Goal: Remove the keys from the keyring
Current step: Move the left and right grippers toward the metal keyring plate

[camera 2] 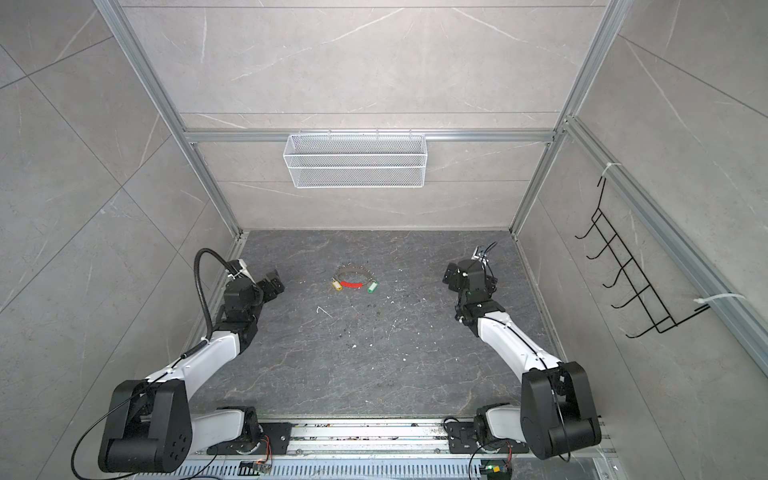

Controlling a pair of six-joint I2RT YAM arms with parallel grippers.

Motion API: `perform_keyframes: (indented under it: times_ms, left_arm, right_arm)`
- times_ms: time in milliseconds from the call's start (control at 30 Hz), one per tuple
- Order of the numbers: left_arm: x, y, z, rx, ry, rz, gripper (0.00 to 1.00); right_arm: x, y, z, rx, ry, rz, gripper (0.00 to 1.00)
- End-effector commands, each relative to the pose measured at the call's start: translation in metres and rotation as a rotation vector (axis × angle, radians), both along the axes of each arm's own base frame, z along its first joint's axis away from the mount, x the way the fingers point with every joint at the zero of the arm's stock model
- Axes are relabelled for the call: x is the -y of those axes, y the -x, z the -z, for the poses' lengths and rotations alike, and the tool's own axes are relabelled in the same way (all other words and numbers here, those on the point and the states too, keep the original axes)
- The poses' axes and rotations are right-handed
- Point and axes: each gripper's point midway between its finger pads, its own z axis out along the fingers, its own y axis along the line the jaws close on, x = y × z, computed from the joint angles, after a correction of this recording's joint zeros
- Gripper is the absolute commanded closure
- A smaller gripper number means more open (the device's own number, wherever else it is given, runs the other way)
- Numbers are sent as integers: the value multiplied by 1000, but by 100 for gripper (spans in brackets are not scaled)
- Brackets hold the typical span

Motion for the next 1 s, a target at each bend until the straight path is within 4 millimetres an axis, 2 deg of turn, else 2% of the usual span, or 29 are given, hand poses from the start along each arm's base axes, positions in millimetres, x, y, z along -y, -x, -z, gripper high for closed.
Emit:
perform_keyframes:
  times_ms: [0,133,200,300,433,500,667,833,967]
  left_arm:
    - [-21,19,7,-86,270,-275,0]
    - [-2,10,-1,-1,315,-149,0]
    - [18,4,-9,42,355,-28,0]
    - [54,-8,-21,57,394,172,0]
    - [107,-9,-22,1,395,378,4]
    - [130,-4,-14,-61,389,447,13]
    - [166,6,-3,-113,386,558,21]
    - [185,2,19,-200,332,595,30]
    - [219,-7,34,-253,222,688,38]
  right_arm:
    - [1,17,30,-164,-154,78,1]
    - [-18,12,13,-7,-247,-29,0]
    - [-34,8,2,46,-282,-128,0]
    - [-63,3,-5,19,-315,-277,0]
    - [-108,3,3,-50,-346,-452,0]
    - [-135,6,11,-75,-343,-530,1]
    - [-203,11,26,-154,-274,-710,9]
    - [-232,-3,48,-217,-298,-706,19]
    - [-235,-9,58,-220,-318,-654,21]
